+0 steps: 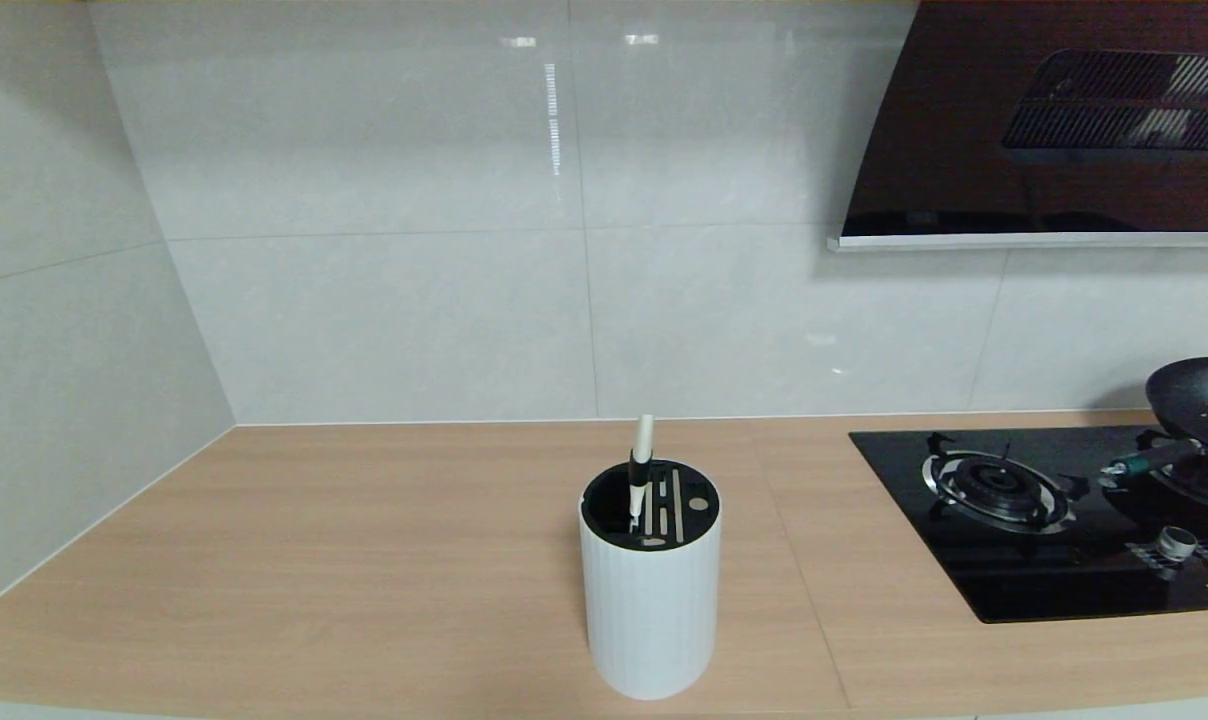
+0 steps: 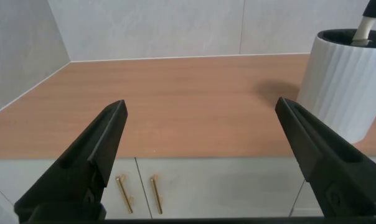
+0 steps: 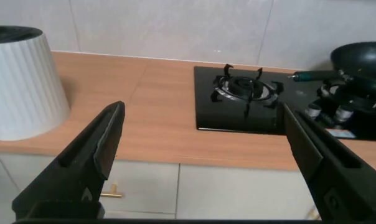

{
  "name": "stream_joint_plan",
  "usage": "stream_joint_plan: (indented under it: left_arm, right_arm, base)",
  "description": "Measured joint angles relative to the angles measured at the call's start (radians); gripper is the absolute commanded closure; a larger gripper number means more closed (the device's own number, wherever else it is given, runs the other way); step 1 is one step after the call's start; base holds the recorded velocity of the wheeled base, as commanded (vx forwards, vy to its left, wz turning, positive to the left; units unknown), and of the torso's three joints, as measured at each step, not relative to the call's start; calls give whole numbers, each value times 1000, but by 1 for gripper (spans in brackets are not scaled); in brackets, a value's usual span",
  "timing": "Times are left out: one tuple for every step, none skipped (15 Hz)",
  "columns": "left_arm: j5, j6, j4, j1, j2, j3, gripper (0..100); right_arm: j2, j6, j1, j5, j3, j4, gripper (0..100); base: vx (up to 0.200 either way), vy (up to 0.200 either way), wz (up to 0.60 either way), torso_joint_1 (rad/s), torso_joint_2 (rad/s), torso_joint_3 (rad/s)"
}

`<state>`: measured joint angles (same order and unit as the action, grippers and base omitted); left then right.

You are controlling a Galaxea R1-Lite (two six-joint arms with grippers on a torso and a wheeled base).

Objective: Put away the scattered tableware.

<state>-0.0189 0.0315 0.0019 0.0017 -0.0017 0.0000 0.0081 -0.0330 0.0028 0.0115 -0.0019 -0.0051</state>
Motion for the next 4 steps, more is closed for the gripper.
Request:
stream_joint_plan:
  left_arm:
    - [0,-1,0,0,0,0,0]
    - [0,-4,0,0,0,0,0]
    - [0,-6,0,0,0,0,0]
    - [-1,-10,0,0,0,0,0]
  right_arm:
    - [-2,3,-1,0,0,0,0]
    - [-3,4,-1,0,0,1,0]
    - [-4,4,-1,0,0,1,0]
    - [-5,4,-2,0,0,2,0]
  base:
    - [0,0,0,0,0,0]
    - [0,0,0,0,0,0]
    - [0,0,0,0,0,0]
    - [0,0,0,0,0,0]
